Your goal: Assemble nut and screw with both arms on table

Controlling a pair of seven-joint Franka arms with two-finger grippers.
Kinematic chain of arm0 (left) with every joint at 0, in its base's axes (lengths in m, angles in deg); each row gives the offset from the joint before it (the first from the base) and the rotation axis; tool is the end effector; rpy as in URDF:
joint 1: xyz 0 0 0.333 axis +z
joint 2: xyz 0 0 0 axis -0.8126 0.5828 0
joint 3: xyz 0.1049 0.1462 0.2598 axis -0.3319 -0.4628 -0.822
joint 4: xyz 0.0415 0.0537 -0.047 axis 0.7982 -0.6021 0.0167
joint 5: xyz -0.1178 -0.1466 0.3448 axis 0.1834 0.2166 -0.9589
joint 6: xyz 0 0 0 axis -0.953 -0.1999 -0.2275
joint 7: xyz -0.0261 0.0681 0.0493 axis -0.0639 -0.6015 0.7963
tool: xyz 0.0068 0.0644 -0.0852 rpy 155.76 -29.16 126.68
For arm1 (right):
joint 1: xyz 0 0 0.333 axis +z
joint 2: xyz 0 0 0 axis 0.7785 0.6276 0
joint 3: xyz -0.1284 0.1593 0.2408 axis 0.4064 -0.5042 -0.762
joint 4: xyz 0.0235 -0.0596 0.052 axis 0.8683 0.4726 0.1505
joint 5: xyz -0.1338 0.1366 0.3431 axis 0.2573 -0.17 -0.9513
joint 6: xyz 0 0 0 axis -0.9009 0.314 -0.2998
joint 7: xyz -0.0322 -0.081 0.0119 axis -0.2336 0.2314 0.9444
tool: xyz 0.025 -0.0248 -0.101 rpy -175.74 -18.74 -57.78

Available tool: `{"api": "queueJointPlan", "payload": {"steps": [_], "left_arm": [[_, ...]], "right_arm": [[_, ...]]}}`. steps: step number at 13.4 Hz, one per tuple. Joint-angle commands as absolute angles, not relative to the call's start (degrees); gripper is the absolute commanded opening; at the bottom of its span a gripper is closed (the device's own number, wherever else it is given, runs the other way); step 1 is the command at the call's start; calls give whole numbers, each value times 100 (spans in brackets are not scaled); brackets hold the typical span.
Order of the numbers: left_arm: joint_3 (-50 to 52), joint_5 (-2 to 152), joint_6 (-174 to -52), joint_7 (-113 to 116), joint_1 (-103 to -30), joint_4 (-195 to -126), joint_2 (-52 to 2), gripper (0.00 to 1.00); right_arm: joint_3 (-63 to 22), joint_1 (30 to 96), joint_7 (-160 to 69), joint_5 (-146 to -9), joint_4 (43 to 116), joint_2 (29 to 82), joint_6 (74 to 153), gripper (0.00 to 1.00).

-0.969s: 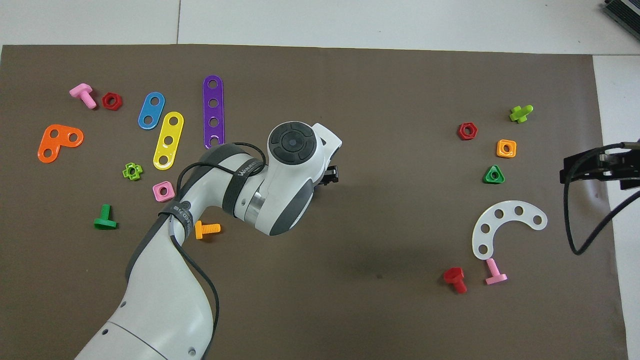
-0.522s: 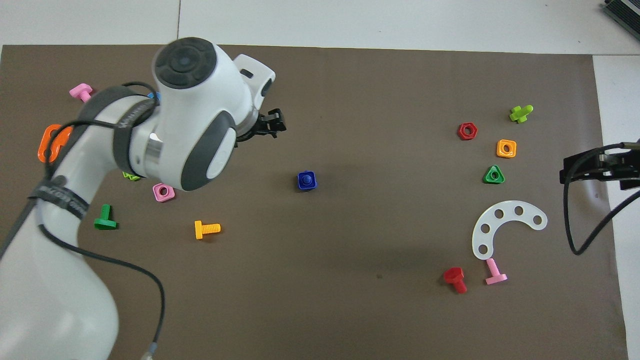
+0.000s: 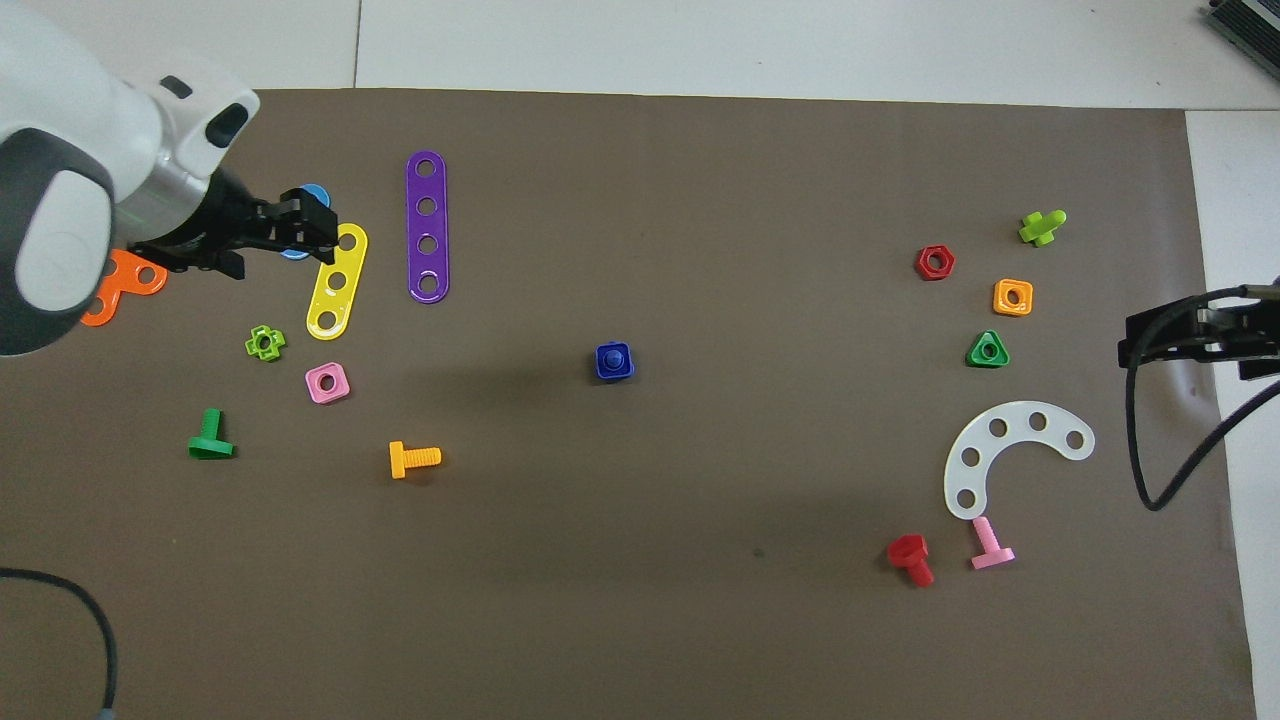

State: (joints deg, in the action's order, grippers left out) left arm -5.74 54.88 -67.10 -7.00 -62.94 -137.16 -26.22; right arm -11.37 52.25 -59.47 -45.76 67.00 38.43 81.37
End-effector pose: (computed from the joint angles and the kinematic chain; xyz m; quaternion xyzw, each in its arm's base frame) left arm 0.5984 -0.0594 0.5756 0.9987 0.0261 -0.0236 0.0359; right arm 0.5350 -0.0120 0.6295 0.9975 -0.0618 -0.0315 0.0137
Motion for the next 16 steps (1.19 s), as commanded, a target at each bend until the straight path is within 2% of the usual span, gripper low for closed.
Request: {"api": "queueJointPlan", "payload": {"steps": [1,4,16], "left_arm": [[-528,5386,-6553,-775,-6200,-14493,-3540,100],[-493,4797,-6069,-828,-6270,-14512,-3752,100],[-475,4814,-6833,-784,-6375,-14477,-3674,100]], "right_arm": [[-1168,5209,-5963,-4609,6816,3711,8084,100],[-1177,5209,-5954,-4609,6816,3711,8084,100],[-1177,5201,-5954,-4609,6816,3711,8084,100]]}}
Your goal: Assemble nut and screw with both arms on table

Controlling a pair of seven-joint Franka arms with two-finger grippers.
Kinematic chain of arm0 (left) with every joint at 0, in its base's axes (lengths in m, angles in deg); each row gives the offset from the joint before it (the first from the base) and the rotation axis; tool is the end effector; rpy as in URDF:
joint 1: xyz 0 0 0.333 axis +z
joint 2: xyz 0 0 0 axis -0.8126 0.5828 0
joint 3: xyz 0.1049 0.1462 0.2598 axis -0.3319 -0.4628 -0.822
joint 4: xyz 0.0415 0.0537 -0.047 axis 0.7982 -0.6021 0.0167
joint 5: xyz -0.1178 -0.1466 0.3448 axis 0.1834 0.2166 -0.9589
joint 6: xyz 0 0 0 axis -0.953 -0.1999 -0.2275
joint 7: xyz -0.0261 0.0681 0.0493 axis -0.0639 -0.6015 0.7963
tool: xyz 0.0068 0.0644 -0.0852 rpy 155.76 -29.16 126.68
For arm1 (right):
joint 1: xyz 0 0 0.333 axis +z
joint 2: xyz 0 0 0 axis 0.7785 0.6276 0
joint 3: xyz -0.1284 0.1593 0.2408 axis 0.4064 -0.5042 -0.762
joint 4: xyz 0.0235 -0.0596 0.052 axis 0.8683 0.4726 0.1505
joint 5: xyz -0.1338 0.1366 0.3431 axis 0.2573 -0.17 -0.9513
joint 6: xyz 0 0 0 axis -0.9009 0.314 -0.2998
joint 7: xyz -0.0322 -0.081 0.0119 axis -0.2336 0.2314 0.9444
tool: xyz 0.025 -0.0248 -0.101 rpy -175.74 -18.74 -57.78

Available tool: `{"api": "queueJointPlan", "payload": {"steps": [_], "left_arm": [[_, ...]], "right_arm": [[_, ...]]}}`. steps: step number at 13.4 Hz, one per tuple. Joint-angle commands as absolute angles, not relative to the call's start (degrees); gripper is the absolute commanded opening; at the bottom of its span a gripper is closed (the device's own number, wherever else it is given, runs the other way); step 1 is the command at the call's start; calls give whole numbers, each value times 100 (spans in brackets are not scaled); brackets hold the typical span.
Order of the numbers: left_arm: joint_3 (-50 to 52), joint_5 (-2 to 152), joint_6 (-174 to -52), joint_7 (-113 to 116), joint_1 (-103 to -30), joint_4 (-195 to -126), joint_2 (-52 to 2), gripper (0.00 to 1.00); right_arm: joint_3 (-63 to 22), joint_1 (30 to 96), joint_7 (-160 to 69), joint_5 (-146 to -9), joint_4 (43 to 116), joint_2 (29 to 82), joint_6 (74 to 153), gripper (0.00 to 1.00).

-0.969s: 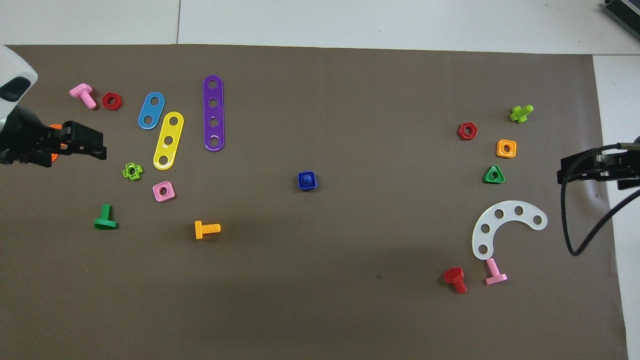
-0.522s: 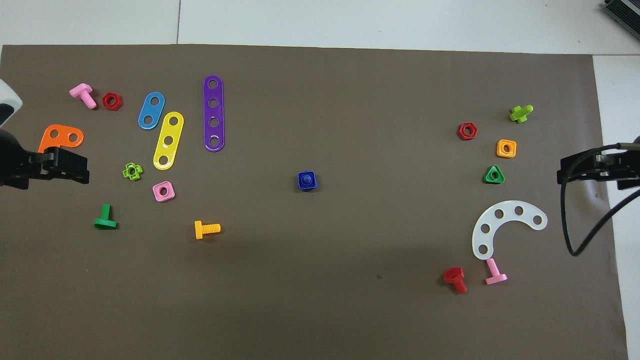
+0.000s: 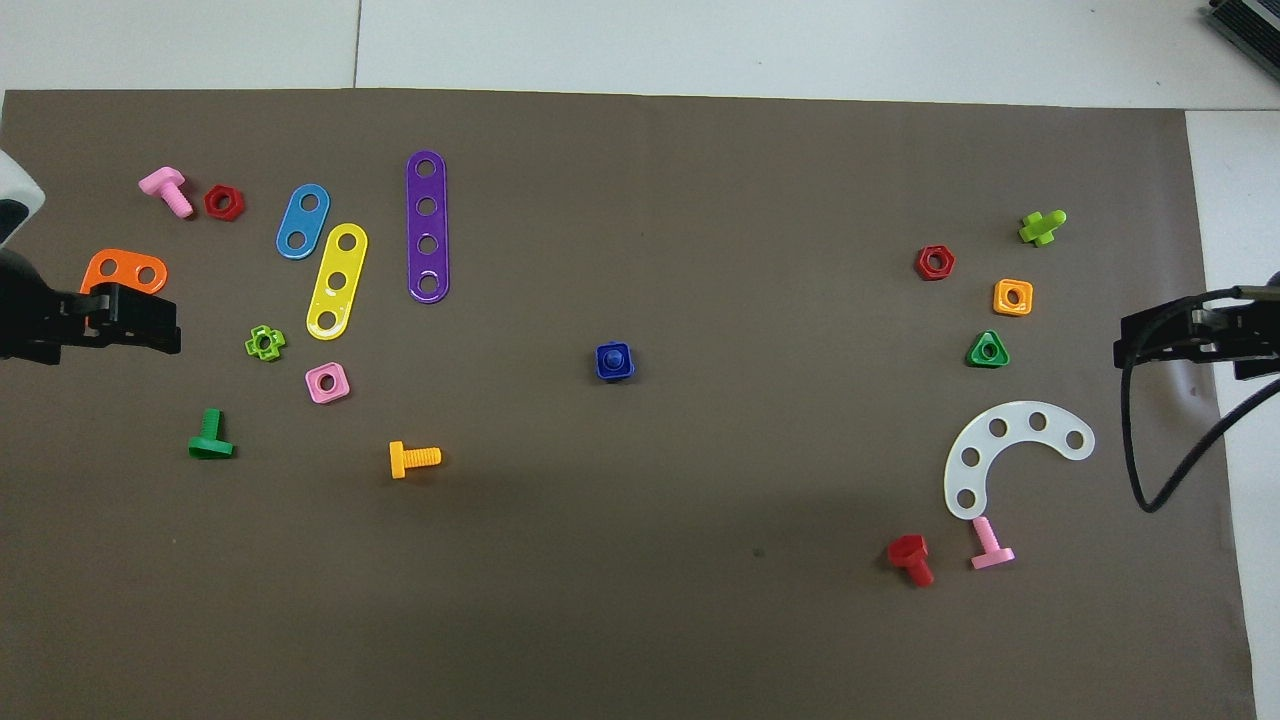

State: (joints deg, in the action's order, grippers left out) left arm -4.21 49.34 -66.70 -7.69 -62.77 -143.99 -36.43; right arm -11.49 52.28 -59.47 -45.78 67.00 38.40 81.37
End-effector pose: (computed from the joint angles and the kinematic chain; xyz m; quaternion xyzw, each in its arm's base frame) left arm 0.5451 -0.0548 0.6204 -1.0000 -0.0058 -0.0065 0.0035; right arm 0.5349 -0.0105 0.6297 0.9976 -0.0605 -0.0313 0.0136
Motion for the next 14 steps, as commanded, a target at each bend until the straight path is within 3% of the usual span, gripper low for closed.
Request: {"api": "queueJointPlan", "payload": {"steps": [1,7,14], "left_arm": [[-449,4823,-6868,-792,-6271,-14494,-3665,100],[376,4832,-6859,-880,-5489,-14521,-3682,100],[404,5051,-6780,-1012,-5523,-14600,-3735,100]], "right_arm": [[-1177,5201,-5954,-4609,6816,3711,8084,100],[-1177,5201,-5946,-4609,6816,3711,8084,100],[-1177,5201,-5946,-4609,6816,3711,8084,100]]}}
